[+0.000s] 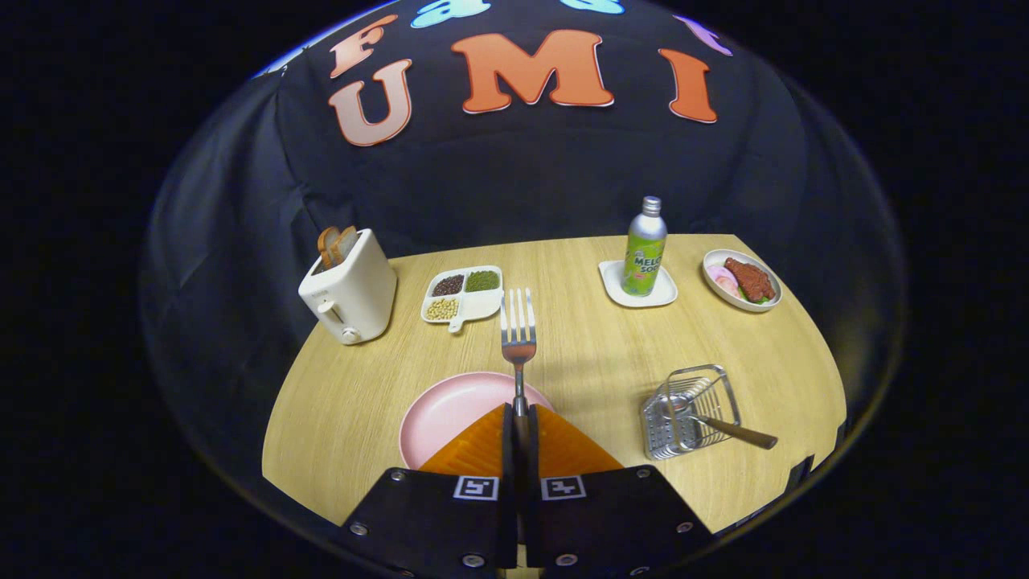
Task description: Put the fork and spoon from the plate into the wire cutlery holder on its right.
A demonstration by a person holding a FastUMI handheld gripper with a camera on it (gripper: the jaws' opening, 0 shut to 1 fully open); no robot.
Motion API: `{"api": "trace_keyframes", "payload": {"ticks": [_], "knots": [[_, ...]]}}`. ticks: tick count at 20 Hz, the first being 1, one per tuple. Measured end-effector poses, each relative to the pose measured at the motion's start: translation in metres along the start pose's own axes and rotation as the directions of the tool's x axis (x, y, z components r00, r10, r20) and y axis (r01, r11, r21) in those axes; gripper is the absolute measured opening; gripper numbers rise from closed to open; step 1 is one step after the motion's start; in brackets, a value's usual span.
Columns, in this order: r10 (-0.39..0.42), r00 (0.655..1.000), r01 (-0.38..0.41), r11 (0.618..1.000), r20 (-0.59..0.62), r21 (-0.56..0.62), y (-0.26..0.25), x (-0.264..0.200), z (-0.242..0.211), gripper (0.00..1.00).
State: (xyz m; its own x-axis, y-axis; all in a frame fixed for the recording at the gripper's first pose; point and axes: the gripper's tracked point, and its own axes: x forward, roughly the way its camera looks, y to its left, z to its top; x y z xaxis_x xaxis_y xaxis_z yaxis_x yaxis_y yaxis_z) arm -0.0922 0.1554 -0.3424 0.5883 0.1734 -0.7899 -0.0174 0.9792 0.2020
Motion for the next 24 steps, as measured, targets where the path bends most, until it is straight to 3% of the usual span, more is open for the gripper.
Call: {"api": "trace_keyframes", "payload": {"ticks": [5, 12, 18, 24], "knots": [[-0.05, 0.999, 0.05, 0.999, -0.001, -0.001, -0.057, -0.025, 0.016, 0.05], [-0.094, 0.981, 0.087, 0.995, -0.173, -0.047, -0.123, -0.034, 0.003, 0.05], [-0.1, 0.923, 0.069, 0.993, -0.371, -0.096, -0.152, -0.028, -0.027, 0.05], [-0.08, 0.828, 0.018, 0.993, -0.556, -0.117, -0.156, -0.016, -0.063, 0.05]]}}
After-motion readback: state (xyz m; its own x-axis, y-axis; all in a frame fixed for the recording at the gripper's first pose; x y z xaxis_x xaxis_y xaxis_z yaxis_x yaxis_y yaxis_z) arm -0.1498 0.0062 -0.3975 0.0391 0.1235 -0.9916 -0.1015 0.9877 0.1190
